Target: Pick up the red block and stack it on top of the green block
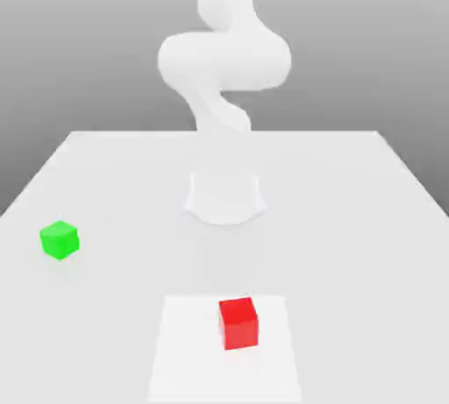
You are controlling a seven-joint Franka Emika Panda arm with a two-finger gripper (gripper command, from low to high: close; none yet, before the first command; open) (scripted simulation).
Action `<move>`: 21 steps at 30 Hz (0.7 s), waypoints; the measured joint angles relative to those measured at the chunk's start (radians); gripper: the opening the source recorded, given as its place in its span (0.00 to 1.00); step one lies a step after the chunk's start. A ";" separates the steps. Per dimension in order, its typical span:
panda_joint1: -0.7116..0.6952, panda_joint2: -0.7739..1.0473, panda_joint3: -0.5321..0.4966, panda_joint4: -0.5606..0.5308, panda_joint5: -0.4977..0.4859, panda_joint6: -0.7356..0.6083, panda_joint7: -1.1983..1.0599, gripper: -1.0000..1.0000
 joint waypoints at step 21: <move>0.044 0.775 0.002 -0.403 0.001 0.469 -0.138 0.50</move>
